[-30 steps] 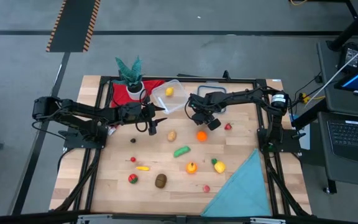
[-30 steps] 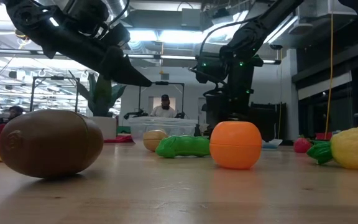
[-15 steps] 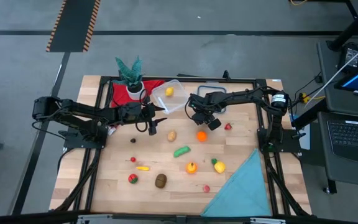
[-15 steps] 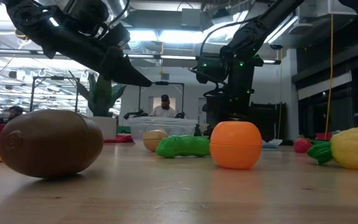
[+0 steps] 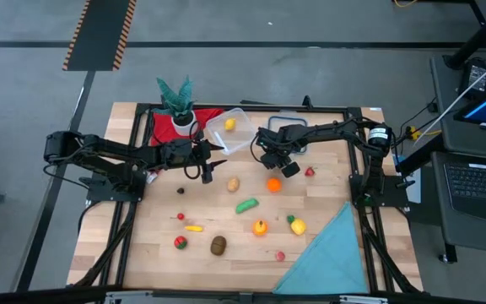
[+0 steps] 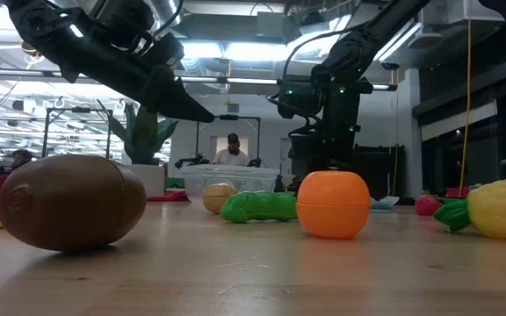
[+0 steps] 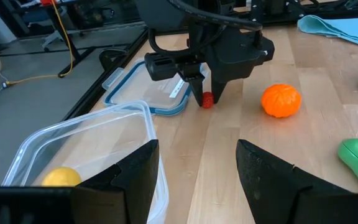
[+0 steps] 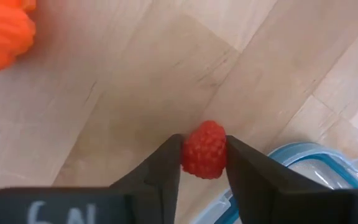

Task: Pick and placing Produce into tupperware
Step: Put the raspberry into the transparent bin

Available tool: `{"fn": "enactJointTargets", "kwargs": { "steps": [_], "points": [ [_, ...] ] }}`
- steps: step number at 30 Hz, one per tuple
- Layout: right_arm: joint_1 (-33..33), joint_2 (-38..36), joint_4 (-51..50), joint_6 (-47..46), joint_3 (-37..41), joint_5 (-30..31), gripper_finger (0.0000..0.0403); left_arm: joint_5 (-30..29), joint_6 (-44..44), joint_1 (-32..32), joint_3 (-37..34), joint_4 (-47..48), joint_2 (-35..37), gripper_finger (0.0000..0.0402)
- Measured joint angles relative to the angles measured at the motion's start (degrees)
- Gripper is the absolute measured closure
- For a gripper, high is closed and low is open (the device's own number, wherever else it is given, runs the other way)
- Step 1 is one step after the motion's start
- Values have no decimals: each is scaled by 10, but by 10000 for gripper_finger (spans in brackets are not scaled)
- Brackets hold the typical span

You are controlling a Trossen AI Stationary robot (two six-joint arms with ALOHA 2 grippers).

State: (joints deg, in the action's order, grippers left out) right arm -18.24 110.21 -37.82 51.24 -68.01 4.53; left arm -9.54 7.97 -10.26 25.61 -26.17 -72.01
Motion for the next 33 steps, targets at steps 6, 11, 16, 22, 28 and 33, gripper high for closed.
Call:
{"fn": "enactJointTargets", "kwargs": {
  "steps": [6, 11, 16, 22, 28, 33],
  "points": [
    [0, 0, 2, -48, 0, -2, 306, 0, 0, 0, 0, 0, 0, 195],
    [0, 0, 4, -82, 0, -2, 306, 0, 0, 0, 0, 0, 0, 195],
    [0, -7, 5, -133, 1, 0, 310, 0, 0, 0, 0, 0, 0, 195],
    [-1, -35, 13, -193, -3, 3, 310, 0, 0, 0, 0, -19, 0, 195],
    [0, -86, 43, -224, -13, -1, 311, 0, -3, 1, 0, -34, 0, 195],
    [0, -131, 57, -255, -18, -1, 311, 0, -4, 3, 0, -34, 0, 195]
  ]
}}
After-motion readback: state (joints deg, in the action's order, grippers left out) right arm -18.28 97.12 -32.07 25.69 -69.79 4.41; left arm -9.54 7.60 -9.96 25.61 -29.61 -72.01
